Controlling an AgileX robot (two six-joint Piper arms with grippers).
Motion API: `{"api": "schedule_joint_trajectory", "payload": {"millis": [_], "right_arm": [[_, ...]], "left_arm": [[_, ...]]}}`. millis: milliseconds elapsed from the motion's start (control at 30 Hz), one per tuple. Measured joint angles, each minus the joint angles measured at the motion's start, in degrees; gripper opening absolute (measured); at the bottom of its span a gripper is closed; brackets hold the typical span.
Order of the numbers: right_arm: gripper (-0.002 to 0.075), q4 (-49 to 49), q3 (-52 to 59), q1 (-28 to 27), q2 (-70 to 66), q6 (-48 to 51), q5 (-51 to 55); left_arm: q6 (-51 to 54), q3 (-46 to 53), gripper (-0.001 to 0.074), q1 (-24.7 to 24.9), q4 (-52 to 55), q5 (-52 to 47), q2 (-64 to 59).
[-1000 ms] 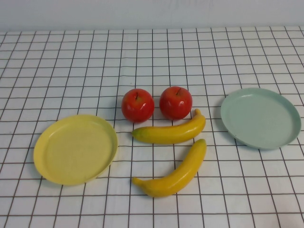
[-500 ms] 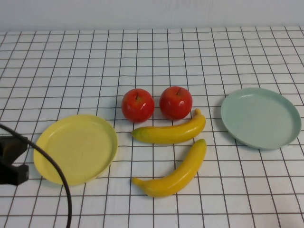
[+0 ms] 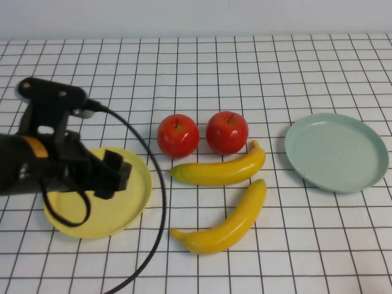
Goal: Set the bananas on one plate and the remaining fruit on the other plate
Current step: Put one type of fruit in the left plate
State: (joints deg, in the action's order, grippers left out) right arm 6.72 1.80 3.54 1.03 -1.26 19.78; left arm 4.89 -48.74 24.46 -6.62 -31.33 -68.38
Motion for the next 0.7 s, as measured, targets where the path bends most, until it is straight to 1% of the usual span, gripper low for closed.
{"api": "schedule_joint_trajectory", "payload": {"millis": [33, 67, 167, 300, 467, 600, 700], "right_arm": [[-0.0016, 0.0, 0.0, 0.0, 0.0, 0.0, 0.0], [-0.0016, 0.0, 0.0, 0.0, 0.0, 0.0, 0.0], [-0.0016, 0.0, 0.0, 0.0, 0.0, 0.0, 0.0], [-0.0016, 0.0, 0.0, 0.0, 0.0, 0.0, 0.0], [-0.0016, 0.0, 0.0, 0.0, 0.0, 0.0, 0.0], [-0.0016, 0.0, 0.0, 0.0, 0.0, 0.0, 0.0], [-0.0016, 0.0, 0.0, 0.0, 0.0, 0.0, 0.0]], "left_arm": [[-0.4, -1.8, 0.0547, 0.8, 0.4, -0.2, -2.2], [-0.4, -3.8, 0.0578, 1.5, 1.0, -0.8, -4.3], [-0.7, -10.5, 0.0621, 2.8, 2.8, -2.2, -10.3], [-0.8, -20.7, 0.0633, 3.7, 3.8, -5.4, -18.5], [-0.8, -32.9, 0.0636, 4.4, 4.3, -11.9, -29.6], [-0.7, -40.0, 0.0636, 4.5, 5.1, -14.7, -37.4], [-0.7, -43.2, 0.0636, 4.5, 6.1, -15.5, -41.6]]}}
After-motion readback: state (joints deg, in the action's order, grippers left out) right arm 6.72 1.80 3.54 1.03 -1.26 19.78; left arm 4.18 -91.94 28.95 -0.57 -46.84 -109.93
